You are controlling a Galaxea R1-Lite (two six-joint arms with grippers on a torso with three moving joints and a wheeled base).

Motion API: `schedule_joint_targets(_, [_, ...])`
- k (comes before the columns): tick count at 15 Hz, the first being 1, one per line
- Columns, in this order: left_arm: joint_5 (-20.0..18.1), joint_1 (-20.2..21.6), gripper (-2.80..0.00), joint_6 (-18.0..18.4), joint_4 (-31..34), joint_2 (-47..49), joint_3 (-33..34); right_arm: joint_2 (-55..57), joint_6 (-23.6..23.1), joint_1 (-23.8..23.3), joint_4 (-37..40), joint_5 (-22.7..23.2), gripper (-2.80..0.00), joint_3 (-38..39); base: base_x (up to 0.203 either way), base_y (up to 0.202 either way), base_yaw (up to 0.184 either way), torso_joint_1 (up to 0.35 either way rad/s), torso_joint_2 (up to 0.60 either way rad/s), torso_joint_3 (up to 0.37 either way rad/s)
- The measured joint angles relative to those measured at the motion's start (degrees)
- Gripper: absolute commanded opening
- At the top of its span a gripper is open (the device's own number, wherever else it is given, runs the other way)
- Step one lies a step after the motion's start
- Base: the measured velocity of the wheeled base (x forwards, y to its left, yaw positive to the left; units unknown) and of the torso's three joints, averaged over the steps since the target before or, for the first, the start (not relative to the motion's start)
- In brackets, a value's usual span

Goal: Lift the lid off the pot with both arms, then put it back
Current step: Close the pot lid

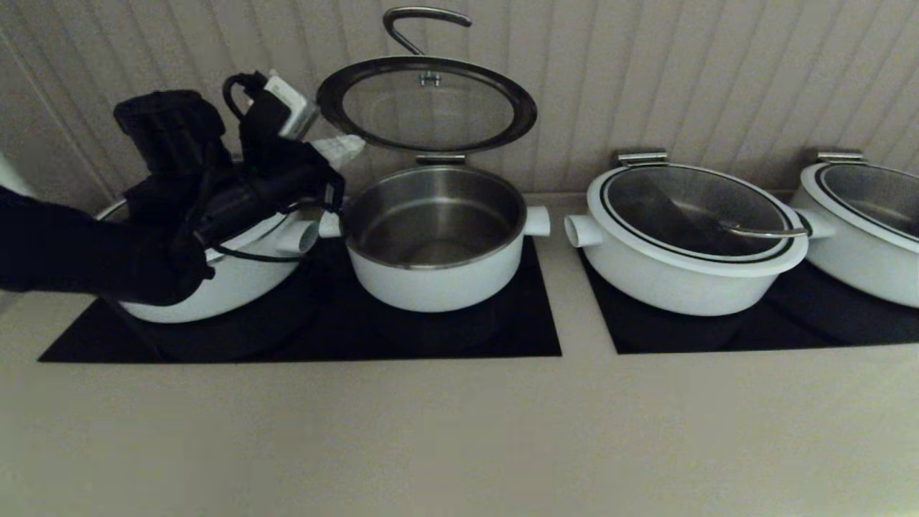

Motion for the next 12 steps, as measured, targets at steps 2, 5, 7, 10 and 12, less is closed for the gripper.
schedule_joint_targets(2, [0.02,2.71,-2.8,-0.02,0.13,-4.37,3.47,0.0,-0.02,0.01,0.0,0.02,-2.8,0.0,0.0,0.0,0.0,0.0,0.0,0.0])
schedule_joint_targets(5, [-0.05,7.18,-2.8,0.06,2.61,-7.42,0.46,0.0,-0.02,0.0,0.0,0.02,-2.8,0.0,0.0,0.0,0.0,0.0,0.0,0.0])
schedule_joint_targets(7, [-0.17,8.98,-2.8,0.04,5.78,-7.53,-5.57,0.0,-0.02,0.0,0.01,0.02,-2.8,0.0,0.0,0.0,0.0,0.0,0.0,0.0])
schedule_joint_targets(10, [-0.22,9.83,-2.8,0.0,10.73,-4.98,-17.75,0.0,-0.02,0.0,0.0,0.03,-2.8,0.0,0.0,0.0,0.0,0.0,0.0,0.0])
schedule_joint_targets(12, [-0.58,9.95,-2.8,0.0,14.17,-1.75,-26.32,0.0,-0.02,0.01,0.0,0.0,-2.8,0.0,0.0,0.0,0.0,0.0,0.0,0.0])
